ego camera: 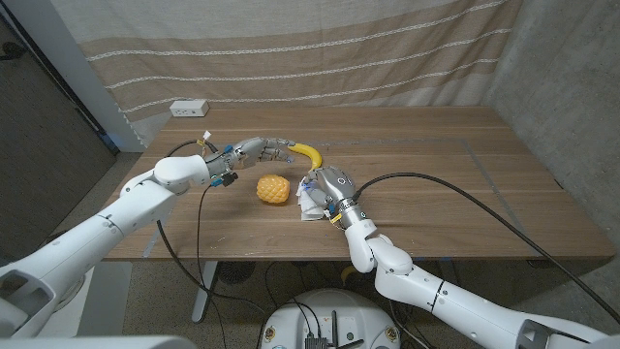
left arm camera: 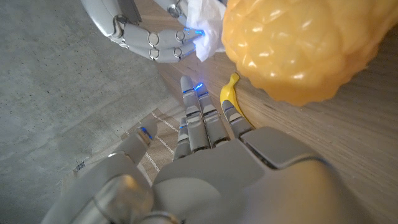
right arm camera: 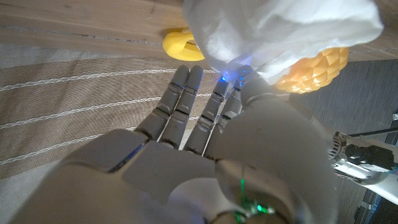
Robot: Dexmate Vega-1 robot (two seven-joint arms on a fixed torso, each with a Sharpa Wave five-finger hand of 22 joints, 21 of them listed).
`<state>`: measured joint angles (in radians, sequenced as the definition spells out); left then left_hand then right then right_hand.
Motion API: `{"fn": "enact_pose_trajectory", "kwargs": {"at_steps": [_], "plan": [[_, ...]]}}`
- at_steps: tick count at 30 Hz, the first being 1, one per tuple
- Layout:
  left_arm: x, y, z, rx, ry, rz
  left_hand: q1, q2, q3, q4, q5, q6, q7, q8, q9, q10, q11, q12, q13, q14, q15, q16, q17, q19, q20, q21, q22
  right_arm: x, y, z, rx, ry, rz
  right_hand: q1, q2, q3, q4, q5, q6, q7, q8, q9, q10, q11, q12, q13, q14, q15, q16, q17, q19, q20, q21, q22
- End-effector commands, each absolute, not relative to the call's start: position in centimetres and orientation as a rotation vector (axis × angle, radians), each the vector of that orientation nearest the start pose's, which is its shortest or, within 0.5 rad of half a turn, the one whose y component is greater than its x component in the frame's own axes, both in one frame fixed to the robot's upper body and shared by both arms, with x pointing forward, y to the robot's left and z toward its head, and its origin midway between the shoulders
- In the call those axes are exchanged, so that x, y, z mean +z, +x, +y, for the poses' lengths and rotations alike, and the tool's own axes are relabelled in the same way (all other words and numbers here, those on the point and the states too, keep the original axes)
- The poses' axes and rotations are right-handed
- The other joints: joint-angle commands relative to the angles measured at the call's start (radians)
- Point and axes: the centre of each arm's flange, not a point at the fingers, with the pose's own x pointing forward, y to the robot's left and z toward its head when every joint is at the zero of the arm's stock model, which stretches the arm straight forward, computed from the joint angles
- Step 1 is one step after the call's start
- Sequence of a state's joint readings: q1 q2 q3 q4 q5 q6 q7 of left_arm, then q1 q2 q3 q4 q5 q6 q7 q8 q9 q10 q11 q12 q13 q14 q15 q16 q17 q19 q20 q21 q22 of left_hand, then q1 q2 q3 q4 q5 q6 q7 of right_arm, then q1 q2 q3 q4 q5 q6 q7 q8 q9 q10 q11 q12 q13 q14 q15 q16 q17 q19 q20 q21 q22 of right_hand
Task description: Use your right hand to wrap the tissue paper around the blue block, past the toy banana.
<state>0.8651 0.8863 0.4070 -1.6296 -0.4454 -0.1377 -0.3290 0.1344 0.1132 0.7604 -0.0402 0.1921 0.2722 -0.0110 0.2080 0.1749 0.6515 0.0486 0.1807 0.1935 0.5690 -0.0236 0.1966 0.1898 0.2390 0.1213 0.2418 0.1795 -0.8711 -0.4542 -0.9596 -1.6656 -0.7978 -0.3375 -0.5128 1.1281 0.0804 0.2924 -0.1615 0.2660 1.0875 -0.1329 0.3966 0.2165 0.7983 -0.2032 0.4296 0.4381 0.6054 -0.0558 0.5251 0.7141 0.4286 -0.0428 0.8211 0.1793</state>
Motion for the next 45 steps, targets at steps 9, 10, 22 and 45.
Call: {"fn": "enact_pose_trajectory", "kwargs": {"at_steps": [9, 10, 22, 45], "plan": [[1.7, 57.1, 31.7, -0.179, 0.41, -0.779, -0.005, 0.012, -0.017, -0.022, -0.007, 0.014, -0.013, -0.007, 0.003, -0.086, -0.009, -0.006, 0.005, -0.036, 0.004, 0.003, 0.011, 0.017, 0.001, 0.003, 0.005, -11.7, 55.6, -3.1, -0.061, -1.322, -0.873, -0.063, -0.023, -0.003, 0.026, -0.059, -0.187, -0.011, -0.074, 0.004, -0.216, 0.022, -0.095, 0.025, -0.11, -0.146, -0.096, -0.004, -0.019, -0.018, 0.01, 0.002], [1.6, 57.2, 31.6, -0.183, 0.407, -0.778, -0.009, 0.011, -0.019, -0.02, -0.008, 0.012, -0.013, -0.009, 0.003, -0.091, -0.008, -0.005, 0.005, -0.038, 0.004, 0.003, 0.011, 0.016, -0.001, 0.002, 0.005, -11.7, 55.6, -3.2, -0.06, -1.318, -0.874, -0.075, -0.026, -0.003, 0.027, -0.061, -0.228, -0.017, -0.093, 0.001, -0.242, 0.028, -0.114, 0.02, -0.117, -0.146, -0.104, -0.006, -0.022, -0.014, 0.009, 0.001], [1.9, 57.8, 31.3, -0.209, 0.387, -0.776, -0.034, 0.005, -0.032, -0.009, -0.014, 0.002, -0.022, -0.017, 0.003, -0.102, -0.004, 0.001, 0.005, -0.042, 0.009, 0.003, 0.012, 0.011, 0.0, -0.003, 0.005, -10.6, 55.4, -4.8, -0.103, -1.295, -0.869, -0.131, -0.061, 0.015, 0.016, -0.054, -0.573, -0.063, -0.218, -0.016, -0.379, 0.044, -0.224, -0.03, -0.184, -0.129, -0.175, -0.036, -0.041, 0.011, -0.008, -0.001], [2.2, 58.3, 30.6, -0.177, 0.463, -0.822, -0.05, -0.002, -0.026, -0.023, -0.013, 0.005, -0.034, -0.016, 0.004, -0.156, -0.015, 0.001, 0.004, -0.075, -0.002, -0.01, 0.001, 0.022, 0.002, -0.006, 0.006, -7.2, 54.9, -8.8, -0.162, -1.122, -0.878, -0.191, 0.006, 0.035, 0.052, -0.074, -0.527, -0.01, -0.183, -0.018, -0.373, 0.071, -0.224, -0.052, -0.202, -0.111, -0.182, -0.028, -0.049, 0.011, -0.02, 0.0]]}}
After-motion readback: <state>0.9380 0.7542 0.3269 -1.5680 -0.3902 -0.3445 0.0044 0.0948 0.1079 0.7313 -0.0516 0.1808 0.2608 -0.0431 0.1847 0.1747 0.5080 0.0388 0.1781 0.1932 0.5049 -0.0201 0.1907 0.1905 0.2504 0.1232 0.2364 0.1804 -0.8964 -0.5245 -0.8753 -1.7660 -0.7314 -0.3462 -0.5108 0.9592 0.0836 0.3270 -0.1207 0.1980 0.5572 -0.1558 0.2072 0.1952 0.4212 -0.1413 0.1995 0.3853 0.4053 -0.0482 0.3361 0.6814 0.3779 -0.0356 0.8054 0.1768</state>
